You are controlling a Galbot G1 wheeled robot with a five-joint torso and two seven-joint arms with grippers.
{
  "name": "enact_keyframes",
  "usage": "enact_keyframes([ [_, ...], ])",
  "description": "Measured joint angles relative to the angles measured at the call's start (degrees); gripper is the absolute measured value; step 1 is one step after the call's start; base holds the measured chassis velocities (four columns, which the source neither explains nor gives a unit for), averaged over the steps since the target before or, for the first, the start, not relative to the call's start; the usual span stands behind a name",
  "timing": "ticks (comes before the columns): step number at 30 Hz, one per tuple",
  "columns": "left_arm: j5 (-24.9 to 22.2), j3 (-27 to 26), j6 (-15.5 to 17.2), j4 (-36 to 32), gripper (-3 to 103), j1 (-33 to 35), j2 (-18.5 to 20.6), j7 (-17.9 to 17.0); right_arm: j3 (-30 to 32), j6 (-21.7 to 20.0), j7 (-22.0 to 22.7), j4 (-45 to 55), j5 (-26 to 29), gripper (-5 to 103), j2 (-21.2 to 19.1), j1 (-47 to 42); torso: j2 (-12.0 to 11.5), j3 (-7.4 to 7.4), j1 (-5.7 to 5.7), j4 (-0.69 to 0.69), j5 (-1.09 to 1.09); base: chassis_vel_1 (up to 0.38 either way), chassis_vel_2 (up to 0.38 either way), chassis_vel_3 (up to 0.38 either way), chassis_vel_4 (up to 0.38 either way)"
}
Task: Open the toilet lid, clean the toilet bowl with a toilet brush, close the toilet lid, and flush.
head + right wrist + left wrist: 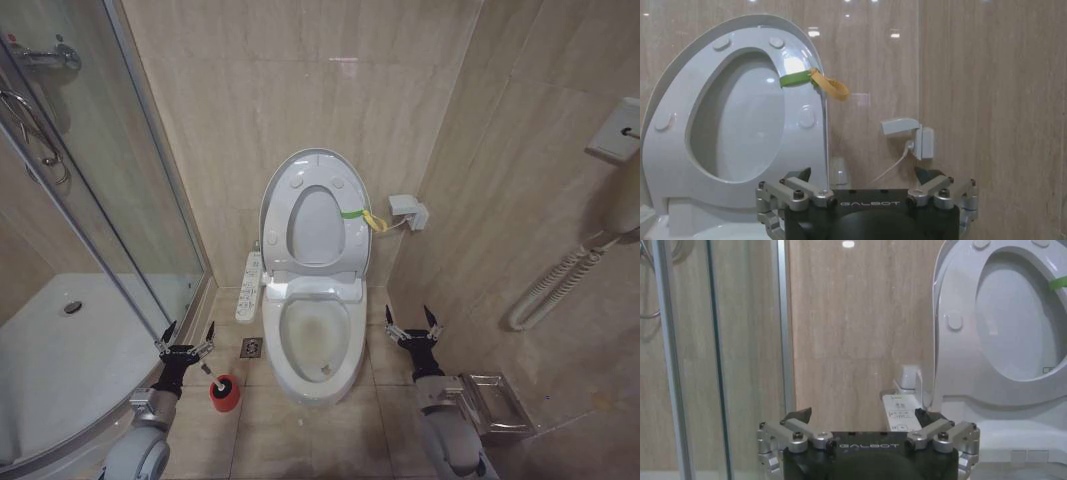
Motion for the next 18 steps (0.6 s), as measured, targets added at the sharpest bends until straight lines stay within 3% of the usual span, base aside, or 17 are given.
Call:
enact_keyframes([
  [8, -0.32, -0.46, 0.91, -0.34, 100, 0.11, 0.0, 0.29, 0.0, 0.0, 0.0, 0.0, 0.0, 100, 0.0, 0.0, 0.0, 0.0, 0.0, 0.0, -0.01, 0.0, 0.0, 0.0, 0.0],
  [12, -2.91, -4.09, 7.27, -3.59, 100, 0.85, 0.31, 2.64, 0.0, 0.0, 0.0, 0.0, 0.0, 100, 0.0, 0.0, 0.0, 0.0, 0.0, 0.0, 0.0, 0.0, 0.0, 0.0, 0.0],
  [13, -2.91, -4.09, 7.27, -3.59, 100, 0.85, 0.31, 2.64, 0.0, 0.0, 0.0, 0.0, 0.0, 100, 0.0, 0.0, 0.0, 0.0, 0.0, 0.0, 0.0, 0.0, 0.0, 0.0, 0.0],
  [17, -6.56, -9.1, 16.34, -8.12, 100, 1.92, 0.76, 6.02, -0.01, 0.0, 0.0, 0.0, 0.0, 100, 0.0, 0.0, 0.0, 0.0, 0.0, 0.0, 0.0, 0.0, 0.0, 0.0, 0.0],
  [18, -6.56, -9.1, 16.34, -8.12, 100, 1.92, 0.76, 6.02, -0.01, 0.0, 0.0, 0.0, 0.0, 100, 0.0, 0.0, 0.0, 0.0, 0.0, 0.0, 0.0, 0.0, 0.0, 0.0, 0.0],
])
